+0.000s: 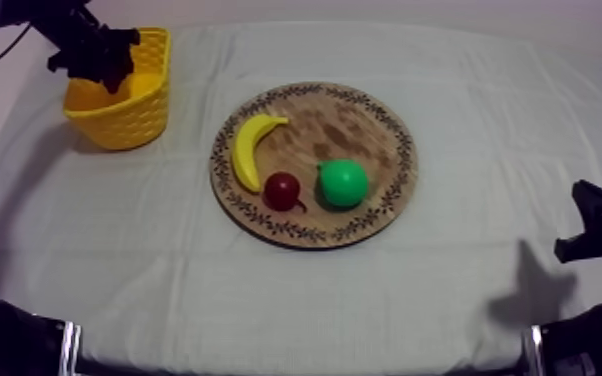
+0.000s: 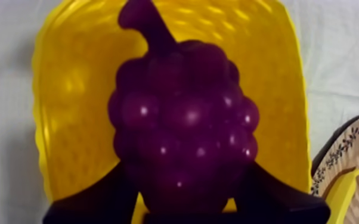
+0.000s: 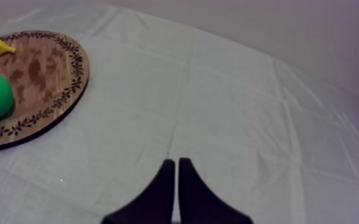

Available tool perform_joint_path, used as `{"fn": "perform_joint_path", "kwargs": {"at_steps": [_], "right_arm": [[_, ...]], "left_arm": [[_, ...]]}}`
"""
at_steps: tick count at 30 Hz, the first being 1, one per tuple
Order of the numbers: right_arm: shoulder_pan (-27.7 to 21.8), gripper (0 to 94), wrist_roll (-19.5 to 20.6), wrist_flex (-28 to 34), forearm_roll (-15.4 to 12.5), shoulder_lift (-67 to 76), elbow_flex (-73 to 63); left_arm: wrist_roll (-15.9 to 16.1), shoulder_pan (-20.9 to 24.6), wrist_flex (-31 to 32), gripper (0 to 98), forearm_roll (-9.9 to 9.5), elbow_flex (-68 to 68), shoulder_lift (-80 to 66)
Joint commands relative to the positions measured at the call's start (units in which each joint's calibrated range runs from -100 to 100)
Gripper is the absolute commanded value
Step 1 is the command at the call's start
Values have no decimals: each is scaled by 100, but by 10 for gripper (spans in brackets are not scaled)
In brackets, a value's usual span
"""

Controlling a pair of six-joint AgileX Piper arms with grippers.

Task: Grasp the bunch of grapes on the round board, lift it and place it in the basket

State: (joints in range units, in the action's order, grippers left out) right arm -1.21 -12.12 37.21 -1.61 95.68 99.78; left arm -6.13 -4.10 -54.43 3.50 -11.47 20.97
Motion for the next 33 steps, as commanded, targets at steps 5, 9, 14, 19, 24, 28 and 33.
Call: {"fn": "perform_joint_path", "kwargs": {"at_steps": [5,9,14,19,24,28,33], "right_arm": [[-1,5,-1,-4,-3,0,-1],[-1,5,-1,-4,-3,0,-1],[-1,5,-1,-4,-3,0,-1],[-1,5,-1,-4,-3,0,-1],[-1,5,-1,-4,-3,0,-1],[-1,5,-1,-4,-3,0,-1],[-1,5,-1,-4,-3,0,-1]], "left_arm": [[57,30,-11,550,56,-34,-87],[6,46,-21,684,117,-48,-151],[18,26,67,800,196,-161,-229],[69,-6,184,821,207,-229,-266],[100,-18,206,818,222,-257,-338],[135,-16,213,809,247,-352,-476],[225,-8,224,781,308,-637,-878]]}}
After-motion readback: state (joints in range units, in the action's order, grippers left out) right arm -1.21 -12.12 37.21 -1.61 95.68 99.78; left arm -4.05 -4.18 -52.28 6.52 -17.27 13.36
